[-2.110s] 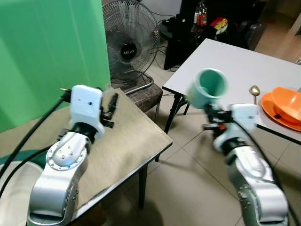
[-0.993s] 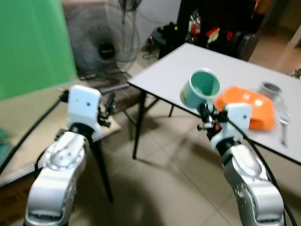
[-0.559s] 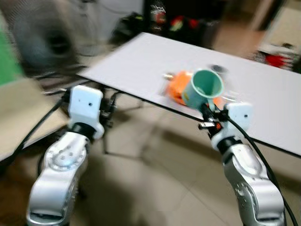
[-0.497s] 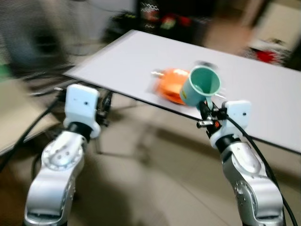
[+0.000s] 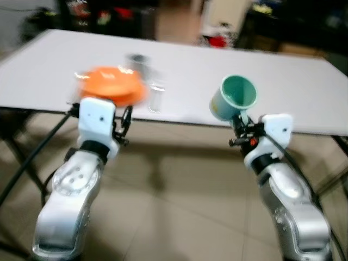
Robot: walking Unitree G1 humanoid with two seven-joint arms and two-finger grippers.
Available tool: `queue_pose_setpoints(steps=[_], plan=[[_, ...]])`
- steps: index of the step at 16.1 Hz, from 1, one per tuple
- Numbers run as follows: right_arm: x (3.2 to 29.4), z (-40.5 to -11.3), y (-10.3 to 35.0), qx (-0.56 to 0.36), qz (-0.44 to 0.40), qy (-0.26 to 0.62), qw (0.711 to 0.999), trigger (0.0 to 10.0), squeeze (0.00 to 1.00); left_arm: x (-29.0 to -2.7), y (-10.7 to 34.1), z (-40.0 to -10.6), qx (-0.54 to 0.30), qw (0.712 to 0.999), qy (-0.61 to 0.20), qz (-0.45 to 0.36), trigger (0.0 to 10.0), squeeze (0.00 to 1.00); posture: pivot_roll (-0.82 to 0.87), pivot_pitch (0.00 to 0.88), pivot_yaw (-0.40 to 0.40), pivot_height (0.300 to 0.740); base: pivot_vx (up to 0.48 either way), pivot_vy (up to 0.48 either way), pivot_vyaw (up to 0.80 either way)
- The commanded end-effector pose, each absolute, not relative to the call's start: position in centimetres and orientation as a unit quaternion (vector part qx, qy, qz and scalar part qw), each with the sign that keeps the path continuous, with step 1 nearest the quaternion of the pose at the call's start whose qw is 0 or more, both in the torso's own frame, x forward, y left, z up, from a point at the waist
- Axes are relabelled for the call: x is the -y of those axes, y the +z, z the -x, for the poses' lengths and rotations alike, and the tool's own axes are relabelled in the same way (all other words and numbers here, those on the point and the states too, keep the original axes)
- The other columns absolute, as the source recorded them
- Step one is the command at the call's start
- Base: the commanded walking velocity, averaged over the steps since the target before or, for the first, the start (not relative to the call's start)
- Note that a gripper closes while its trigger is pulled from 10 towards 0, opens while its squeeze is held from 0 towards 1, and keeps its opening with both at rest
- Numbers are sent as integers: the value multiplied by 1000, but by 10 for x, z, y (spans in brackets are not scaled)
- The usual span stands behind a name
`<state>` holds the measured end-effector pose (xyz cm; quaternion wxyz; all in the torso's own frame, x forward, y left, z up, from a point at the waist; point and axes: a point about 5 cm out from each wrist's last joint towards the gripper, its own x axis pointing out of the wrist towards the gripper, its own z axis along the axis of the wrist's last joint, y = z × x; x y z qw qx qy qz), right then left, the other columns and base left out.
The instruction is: Setting the table
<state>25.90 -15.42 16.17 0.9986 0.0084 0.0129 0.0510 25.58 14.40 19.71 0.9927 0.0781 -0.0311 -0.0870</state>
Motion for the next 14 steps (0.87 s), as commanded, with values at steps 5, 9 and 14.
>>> queue_pose_setpoints(steps=[5,9,14], plan=[[156,-267,170,-29,33,55,998,10000,0,-148,196,-256,30,994,-85,-59,10000,0,-12,0,-54,740,49,0,0],[162,-274,177,-15,56,30,998,10000,0,-149,195,-258,30,994,-82,-58,10000,0,-20,0,-55,740,282,0,0],[156,-272,176,-16,36,49,998,10000,0,-150,194,-258,31,994,-84,-61,10000,0,-17,0,-59,740,286,0,-160]])
